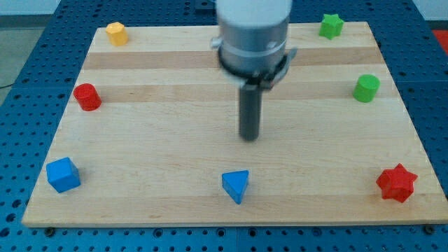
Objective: Slide the yellow heart to the left
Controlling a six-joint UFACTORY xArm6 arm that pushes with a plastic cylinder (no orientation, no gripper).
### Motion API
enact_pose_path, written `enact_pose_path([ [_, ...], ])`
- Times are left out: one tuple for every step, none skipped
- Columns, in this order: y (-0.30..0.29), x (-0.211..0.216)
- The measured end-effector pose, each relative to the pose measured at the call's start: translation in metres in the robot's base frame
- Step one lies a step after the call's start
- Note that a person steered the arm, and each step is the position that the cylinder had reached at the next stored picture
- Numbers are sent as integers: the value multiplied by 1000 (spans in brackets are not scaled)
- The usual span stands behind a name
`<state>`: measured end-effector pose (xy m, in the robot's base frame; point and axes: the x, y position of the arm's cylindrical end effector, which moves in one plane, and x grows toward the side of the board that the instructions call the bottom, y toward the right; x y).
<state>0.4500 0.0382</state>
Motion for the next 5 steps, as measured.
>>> enact_pose_path([
  [54, -91],
  [134, -168],
  [218, -165],
  [227, -161],
  [138, -186],
])
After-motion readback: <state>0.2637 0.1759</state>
